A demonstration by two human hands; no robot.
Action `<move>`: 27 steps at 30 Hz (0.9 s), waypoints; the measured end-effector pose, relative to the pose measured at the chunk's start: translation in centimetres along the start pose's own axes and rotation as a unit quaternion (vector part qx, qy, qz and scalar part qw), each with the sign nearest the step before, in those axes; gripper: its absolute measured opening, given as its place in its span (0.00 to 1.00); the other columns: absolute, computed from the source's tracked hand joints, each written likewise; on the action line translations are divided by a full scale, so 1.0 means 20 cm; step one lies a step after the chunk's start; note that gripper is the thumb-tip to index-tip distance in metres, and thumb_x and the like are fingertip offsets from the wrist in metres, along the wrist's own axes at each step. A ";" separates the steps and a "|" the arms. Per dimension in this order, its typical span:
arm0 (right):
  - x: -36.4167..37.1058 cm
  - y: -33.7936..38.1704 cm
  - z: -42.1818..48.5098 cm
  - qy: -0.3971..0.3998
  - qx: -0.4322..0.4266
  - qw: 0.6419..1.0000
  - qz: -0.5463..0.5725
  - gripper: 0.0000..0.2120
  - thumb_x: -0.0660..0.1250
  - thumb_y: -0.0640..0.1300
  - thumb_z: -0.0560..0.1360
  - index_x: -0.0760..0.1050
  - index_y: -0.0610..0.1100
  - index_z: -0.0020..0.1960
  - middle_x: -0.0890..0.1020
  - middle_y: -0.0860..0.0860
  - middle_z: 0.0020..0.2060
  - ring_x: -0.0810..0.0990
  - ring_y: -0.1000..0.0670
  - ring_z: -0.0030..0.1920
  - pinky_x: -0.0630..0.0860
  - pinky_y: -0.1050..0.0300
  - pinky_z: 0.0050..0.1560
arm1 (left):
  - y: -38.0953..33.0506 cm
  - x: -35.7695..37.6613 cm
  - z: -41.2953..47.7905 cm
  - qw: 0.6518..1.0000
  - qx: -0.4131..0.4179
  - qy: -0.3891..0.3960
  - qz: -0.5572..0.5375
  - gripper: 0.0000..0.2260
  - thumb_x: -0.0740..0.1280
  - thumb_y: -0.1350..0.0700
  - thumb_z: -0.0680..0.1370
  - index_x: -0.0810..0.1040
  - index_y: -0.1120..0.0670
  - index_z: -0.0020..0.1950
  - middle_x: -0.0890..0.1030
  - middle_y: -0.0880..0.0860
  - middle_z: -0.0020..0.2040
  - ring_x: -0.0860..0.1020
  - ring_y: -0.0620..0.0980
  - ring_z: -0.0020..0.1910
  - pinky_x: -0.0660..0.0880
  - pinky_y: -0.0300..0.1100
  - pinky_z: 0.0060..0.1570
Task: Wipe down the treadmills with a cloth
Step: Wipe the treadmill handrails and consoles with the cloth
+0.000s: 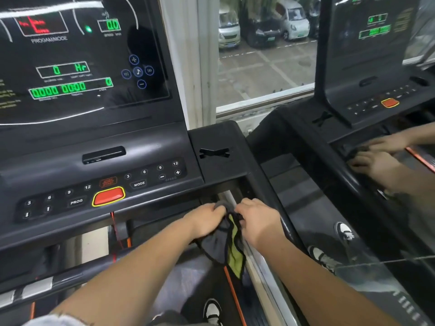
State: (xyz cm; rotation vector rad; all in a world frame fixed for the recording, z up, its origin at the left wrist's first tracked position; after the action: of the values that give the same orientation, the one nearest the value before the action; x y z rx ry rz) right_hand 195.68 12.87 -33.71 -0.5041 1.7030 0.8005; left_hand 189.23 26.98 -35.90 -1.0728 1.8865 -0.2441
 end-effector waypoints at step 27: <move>0.01 0.02 -0.02 0.012 0.040 0.999 -0.015 0.16 0.65 0.45 0.76 0.78 0.52 0.63 0.77 0.57 0.55 0.73 0.53 0.59 0.76 0.56 0.50 | 0.55 0.11 -0.55 0.902 0.157 -0.222 0.336 0.36 0.76 0.46 0.68 0.71 0.51 0.75 0.75 0.54 0.69 0.75 0.60 0.63 0.68 0.56 0.67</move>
State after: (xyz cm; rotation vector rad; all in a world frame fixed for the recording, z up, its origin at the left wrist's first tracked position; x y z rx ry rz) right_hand 195.10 12.94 -33.77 -0.4861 1.7382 0.7045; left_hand 173.67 29.22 -37.15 -0.1915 1.6121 0.0934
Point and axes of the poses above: each hand's wrist, its own z-axis towards the middle knuckle, its own x-axis out of the palm, y = z × x, the point moved 4 cm from there along z, towards the middle knuckle
